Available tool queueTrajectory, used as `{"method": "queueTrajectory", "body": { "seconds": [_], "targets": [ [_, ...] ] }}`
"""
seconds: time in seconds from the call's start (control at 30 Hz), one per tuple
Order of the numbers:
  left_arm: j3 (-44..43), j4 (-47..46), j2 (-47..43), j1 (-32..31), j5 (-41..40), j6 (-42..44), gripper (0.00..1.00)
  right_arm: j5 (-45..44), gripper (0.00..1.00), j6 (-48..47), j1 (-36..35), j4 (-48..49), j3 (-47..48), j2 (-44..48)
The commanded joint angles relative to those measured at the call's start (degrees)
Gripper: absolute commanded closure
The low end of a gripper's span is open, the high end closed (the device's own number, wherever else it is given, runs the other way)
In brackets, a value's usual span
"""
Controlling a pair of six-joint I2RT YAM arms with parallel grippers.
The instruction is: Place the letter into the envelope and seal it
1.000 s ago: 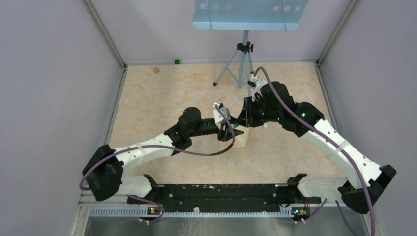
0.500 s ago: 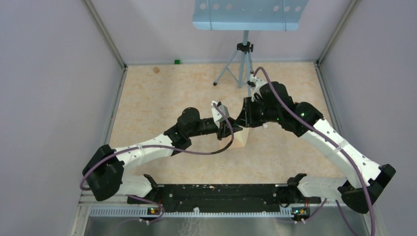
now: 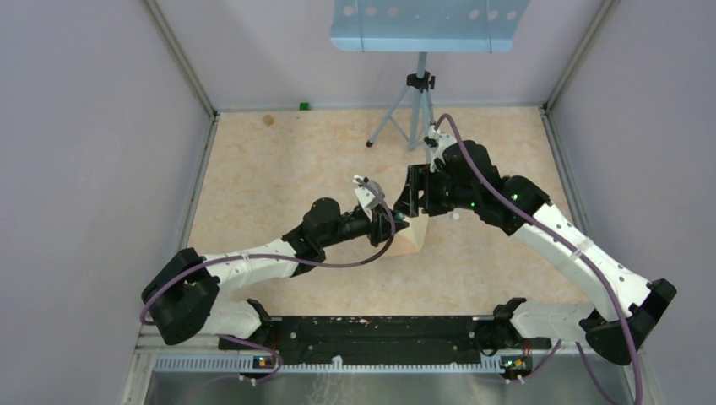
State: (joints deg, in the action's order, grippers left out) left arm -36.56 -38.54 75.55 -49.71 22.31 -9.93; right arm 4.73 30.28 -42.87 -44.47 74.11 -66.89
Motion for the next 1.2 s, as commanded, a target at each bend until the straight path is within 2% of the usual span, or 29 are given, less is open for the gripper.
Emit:
{"method": "queueTrajectory", "body": {
  "seconds": [0.0, 0.13, 0.2, 0.27, 0.33, 0.47, 0.57, 0.77, 1.17],
  "targets": [
    [0.89, 0.20, 0.23, -0.22, -11.51, -7.71, 1.00, -3.24, 0.31, -0.02, -0.37, 2.88, 0.96, 1.75],
    [0.77, 7.08, 0.63, 0.24, -21.37, -12.77, 1.00, -5.29, 0.27, -0.34, 2.44, 3.73, -1.35, 2.74],
    [0.40, 11.09, 1.22, 1.41, -25.80, -16.31, 1.00, -2.95, 0.27, -0.39, 5.59, 5.49, -4.24, 3.43],
    [0.07, 15.54, 2.05, 3.18, -27.18, -20.19, 1.00, -4.46, 0.31, -0.50, 7.38, 6.13, -6.74, 3.58],
    [-0.24, 19.33, 2.86, 4.82, -28.07, -23.01, 1.00, -5.60, 0.39, -0.57, 9.46, 7.49, -9.53, 3.48],
    [-0.89, 21.08, 5.88, 6.53, -26.71, -24.53, 1.00, -5.00, 0.58, -0.46, 15.14, 12.02, -16.89, 2.86],
    [-2.04, 20.67, 8.94, 7.18, -24.89, -24.27, 1.00, -1.22, 0.72, 0.05, 20.19, 17.09, -22.45, 1.89],
    [-5.50, 19.92, 14.64, 8.81, -22.78, -24.69, 1.00, -1.75, 1.00, 1.46, 23.54, 27.28, -29.36, -2.35],
    [-9.14, 17.48, 20.39, 10.60, -17.86, -25.27, 1.00, -3.33, 1.00, 2.85, 25.20, 36.67, -32.59, -11.16]
  ]
}}
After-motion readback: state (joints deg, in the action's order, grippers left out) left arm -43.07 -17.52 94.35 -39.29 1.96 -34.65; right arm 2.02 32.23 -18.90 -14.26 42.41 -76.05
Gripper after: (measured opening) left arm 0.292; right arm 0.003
